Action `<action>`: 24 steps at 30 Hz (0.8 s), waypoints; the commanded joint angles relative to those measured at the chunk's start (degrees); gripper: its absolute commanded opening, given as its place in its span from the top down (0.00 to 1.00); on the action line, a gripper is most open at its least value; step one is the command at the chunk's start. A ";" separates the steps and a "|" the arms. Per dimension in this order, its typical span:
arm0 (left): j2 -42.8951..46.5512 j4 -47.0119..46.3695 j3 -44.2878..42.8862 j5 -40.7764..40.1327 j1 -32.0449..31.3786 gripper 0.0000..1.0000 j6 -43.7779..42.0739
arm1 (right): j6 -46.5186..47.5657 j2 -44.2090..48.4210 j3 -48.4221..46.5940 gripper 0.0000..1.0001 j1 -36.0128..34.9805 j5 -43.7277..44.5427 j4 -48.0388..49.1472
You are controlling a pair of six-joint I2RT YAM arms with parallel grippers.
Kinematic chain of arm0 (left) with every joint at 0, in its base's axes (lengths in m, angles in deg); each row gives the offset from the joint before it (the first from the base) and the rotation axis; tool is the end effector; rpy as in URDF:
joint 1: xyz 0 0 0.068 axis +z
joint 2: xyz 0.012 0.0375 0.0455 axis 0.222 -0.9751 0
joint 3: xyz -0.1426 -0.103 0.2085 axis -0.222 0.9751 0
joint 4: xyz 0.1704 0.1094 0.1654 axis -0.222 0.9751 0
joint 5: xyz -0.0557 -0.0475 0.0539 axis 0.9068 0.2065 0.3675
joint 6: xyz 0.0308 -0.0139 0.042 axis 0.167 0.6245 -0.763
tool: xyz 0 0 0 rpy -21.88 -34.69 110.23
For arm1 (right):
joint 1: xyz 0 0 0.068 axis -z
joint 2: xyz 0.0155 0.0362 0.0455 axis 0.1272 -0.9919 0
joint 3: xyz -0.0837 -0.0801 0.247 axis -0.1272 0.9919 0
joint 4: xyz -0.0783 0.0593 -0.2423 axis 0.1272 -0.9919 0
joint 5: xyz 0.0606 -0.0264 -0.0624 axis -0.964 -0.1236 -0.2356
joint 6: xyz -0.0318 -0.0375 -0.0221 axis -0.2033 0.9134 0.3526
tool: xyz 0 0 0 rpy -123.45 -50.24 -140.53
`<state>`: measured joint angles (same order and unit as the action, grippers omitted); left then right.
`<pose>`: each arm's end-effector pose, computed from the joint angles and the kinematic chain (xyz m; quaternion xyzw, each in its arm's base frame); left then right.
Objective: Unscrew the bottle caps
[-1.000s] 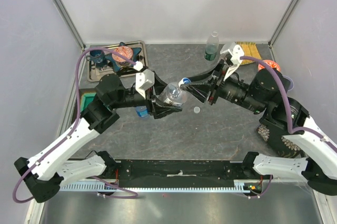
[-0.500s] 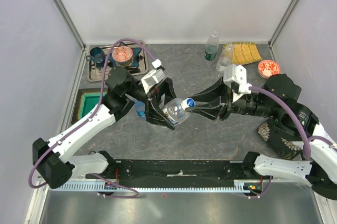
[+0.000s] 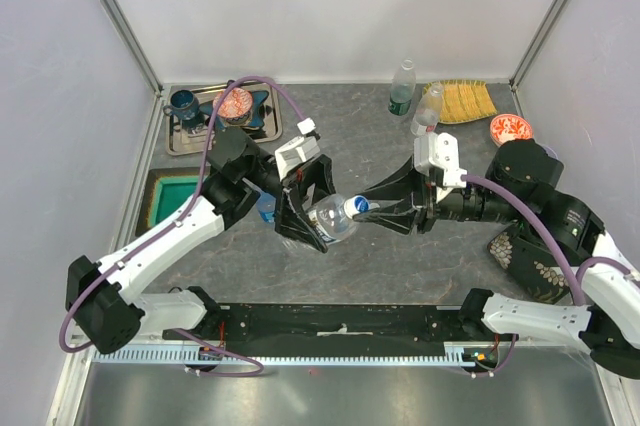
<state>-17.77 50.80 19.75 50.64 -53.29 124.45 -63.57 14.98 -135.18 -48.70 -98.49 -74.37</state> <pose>0.1685 -0.1903 0.4069 0.5658 0.4057 -0.6827 0.2220 0.0705 0.1362 0.5022 -0.5097 0.4946 0.4516 0.5400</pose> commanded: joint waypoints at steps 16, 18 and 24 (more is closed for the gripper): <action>8.42 30.04 -0.32 -43.38 -1.62 0.54 -32.96 | -24.33 -2.60 -8.03 0.06 -0.77 47.14 -0.71; 10.88 30.05 1.01 -56.64 -4.96 0.54 -37.25 | -28.37 -3.39 -6.53 0.07 -0.68 52.77 -0.18; 14.76 24.33 8.39 -87.83 -14.72 0.54 -45.79 | -37.96 -4.45 -0.64 0.07 -0.77 54.63 5.36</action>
<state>-4.07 79.04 25.30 -10.73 -64.24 88.56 -92.99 11.31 -138.31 -49.38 -48.78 -73.54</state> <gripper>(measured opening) 0.680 0.927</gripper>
